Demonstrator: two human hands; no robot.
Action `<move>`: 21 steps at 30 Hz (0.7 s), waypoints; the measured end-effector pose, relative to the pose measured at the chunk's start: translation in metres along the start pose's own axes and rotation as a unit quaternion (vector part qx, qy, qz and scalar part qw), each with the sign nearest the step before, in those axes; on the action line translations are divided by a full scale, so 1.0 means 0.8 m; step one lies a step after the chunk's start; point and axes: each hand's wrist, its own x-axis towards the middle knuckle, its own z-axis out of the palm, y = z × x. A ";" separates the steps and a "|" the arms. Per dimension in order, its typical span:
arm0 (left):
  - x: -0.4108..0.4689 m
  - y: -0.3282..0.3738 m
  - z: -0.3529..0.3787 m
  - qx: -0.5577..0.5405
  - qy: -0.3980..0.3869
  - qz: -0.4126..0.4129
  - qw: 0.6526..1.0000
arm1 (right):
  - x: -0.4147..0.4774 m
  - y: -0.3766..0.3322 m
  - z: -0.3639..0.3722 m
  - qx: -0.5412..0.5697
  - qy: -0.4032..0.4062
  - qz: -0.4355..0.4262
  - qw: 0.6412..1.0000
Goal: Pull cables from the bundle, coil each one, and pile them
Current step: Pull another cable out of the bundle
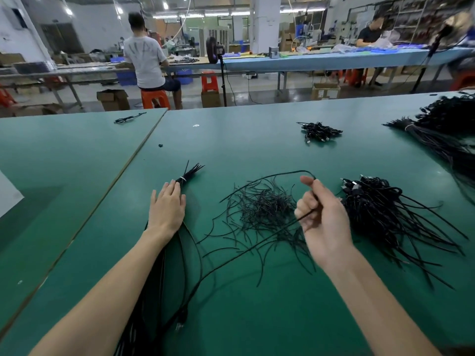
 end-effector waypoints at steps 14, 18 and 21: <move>-0.104 0.104 -0.071 -0.433 -0.481 0.190 0.738 | 0.020 0.007 -0.042 0.173 -0.003 0.025 0.985; -0.112 0.081 -0.063 -0.628 -0.401 0.086 0.661 | 0.019 -0.001 -0.063 0.245 0.024 0.022 0.969; -0.105 0.056 -0.057 -0.749 -0.335 0.003 0.572 | 0.018 -0.006 -0.084 0.277 0.043 0.018 0.960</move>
